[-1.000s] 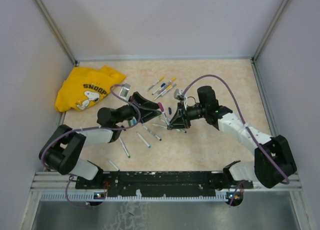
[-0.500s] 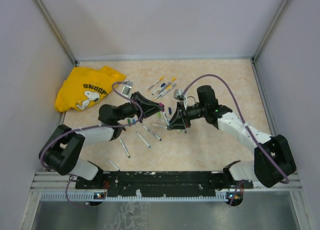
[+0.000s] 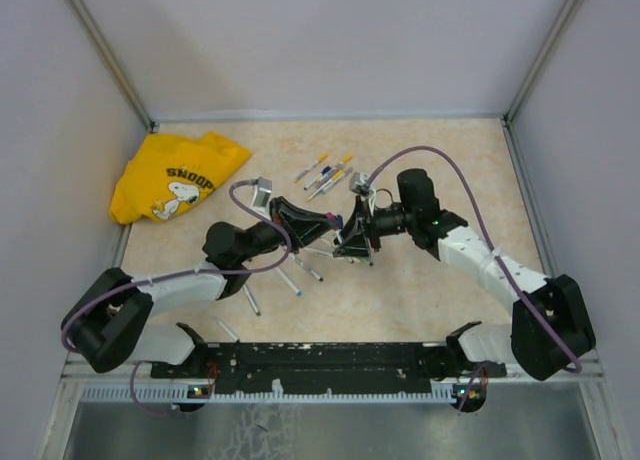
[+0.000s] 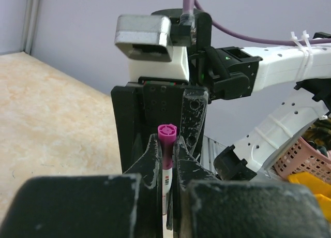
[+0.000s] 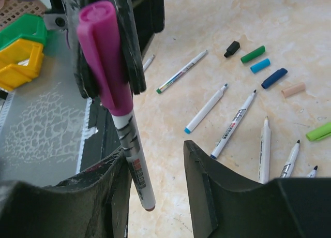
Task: Open the pen caps
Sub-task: Open the pen cap from the pen.
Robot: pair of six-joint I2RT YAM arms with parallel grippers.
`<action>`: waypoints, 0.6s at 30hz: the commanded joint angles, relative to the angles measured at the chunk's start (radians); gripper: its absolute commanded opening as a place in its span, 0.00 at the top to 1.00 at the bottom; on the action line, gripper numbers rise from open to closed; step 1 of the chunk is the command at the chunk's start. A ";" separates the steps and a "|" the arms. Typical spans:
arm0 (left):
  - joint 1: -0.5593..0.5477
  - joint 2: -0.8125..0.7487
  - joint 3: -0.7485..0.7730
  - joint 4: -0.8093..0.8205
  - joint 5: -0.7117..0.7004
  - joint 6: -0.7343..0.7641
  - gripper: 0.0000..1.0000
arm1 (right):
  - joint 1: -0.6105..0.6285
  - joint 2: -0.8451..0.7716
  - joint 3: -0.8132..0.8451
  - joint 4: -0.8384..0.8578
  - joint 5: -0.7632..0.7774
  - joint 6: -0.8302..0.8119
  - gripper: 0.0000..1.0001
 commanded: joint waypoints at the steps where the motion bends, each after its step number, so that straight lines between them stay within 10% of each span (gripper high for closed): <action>1: -0.013 -0.034 -0.023 -0.043 -0.085 0.055 1.00 | -0.007 -0.044 0.006 0.088 0.015 0.026 0.59; 3: -0.013 -0.037 -0.029 -0.043 -0.092 0.054 1.00 | -0.007 -0.046 0.004 0.094 0.013 0.032 0.65; 6: -0.013 -0.042 -0.039 -0.033 -0.122 0.053 1.00 | -0.006 -0.036 0.006 0.095 0.012 0.040 1.00; 18: 0.130 -0.179 -0.044 0.034 -0.473 0.070 1.00 | 0.016 0.057 0.047 0.005 0.000 0.005 1.00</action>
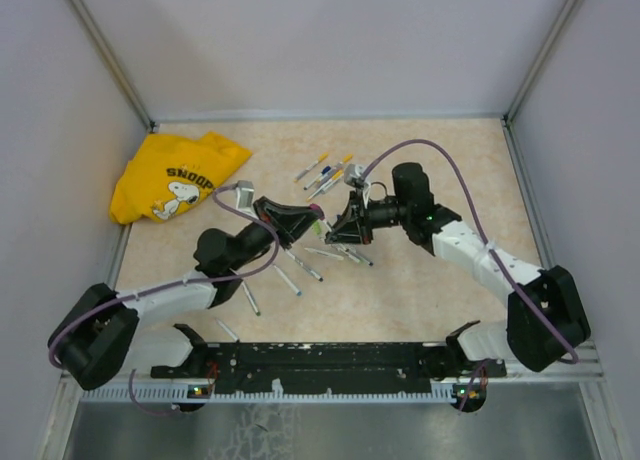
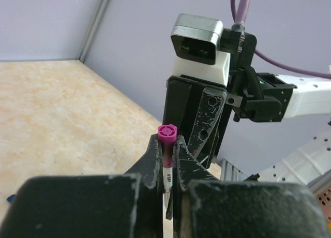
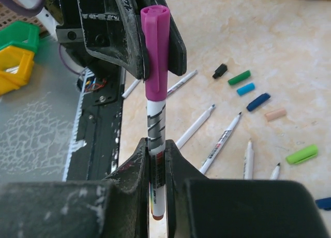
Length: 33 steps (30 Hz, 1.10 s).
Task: Open the pen caps
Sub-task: Open the pen cap from the pen, then place the pen at the center of the board.
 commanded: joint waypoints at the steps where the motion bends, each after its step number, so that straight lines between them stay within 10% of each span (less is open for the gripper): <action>1: 0.145 -0.077 0.037 0.110 -0.239 0.017 1.00 | 0.005 0.039 0.029 -0.094 -0.016 -0.024 1.00; 9: 0.264 -0.139 0.062 0.073 -0.193 0.007 1.00 | 0.011 0.049 0.058 -0.171 0.030 -0.083 1.00; 15: 0.265 -0.274 -0.080 -0.031 -0.089 0.031 1.00 | -0.005 0.050 0.116 -0.354 0.559 -0.294 1.00; 22: 0.265 -0.509 -0.283 -0.213 -0.050 0.043 1.00 | -0.061 0.150 0.172 -0.456 0.787 -0.318 1.00; 33: 0.266 -0.703 -0.344 -0.424 0.032 -0.007 1.00 | -0.062 0.289 0.225 -0.549 0.845 -0.322 1.00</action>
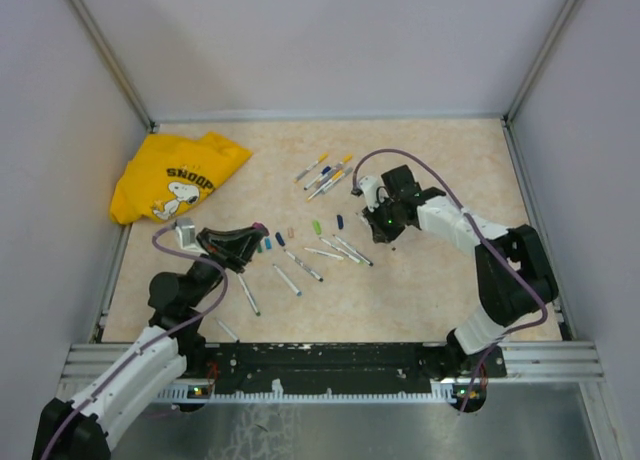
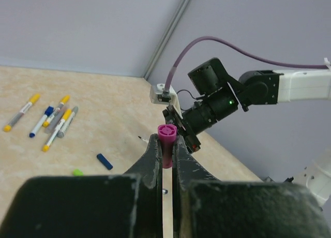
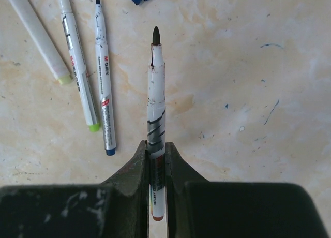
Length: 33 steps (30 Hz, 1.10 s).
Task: Open the pen caps
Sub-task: Place the pen at the center of the board.
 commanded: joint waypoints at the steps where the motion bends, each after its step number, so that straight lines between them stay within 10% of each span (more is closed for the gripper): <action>1: 0.005 -0.012 -0.033 -0.059 0.075 -0.041 1.00 | 0.002 0.029 0.064 -0.022 0.029 -0.005 1.00; 33: 0.005 0.080 -0.100 0.068 0.145 -0.151 1.00 | 0.016 0.170 0.104 -0.076 0.076 -0.010 0.81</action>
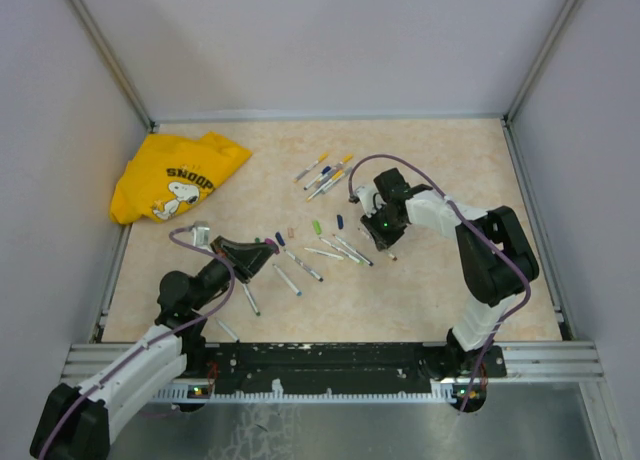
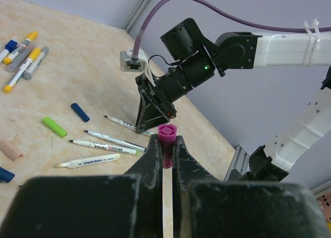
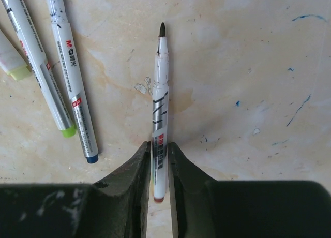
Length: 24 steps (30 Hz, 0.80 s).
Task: Open the pen caps
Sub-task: Place the pen at the center of the board.
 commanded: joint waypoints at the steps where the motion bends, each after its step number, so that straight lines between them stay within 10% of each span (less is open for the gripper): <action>1: 0.004 0.006 -0.015 0.052 0.019 -0.013 1.00 | 0.009 0.007 0.046 -0.006 0.014 -0.007 0.80; 24: -0.062 0.182 0.013 0.184 0.042 -0.056 1.00 | 0.009 -0.031 0.053 -0.011 0.018 -0.021 0.65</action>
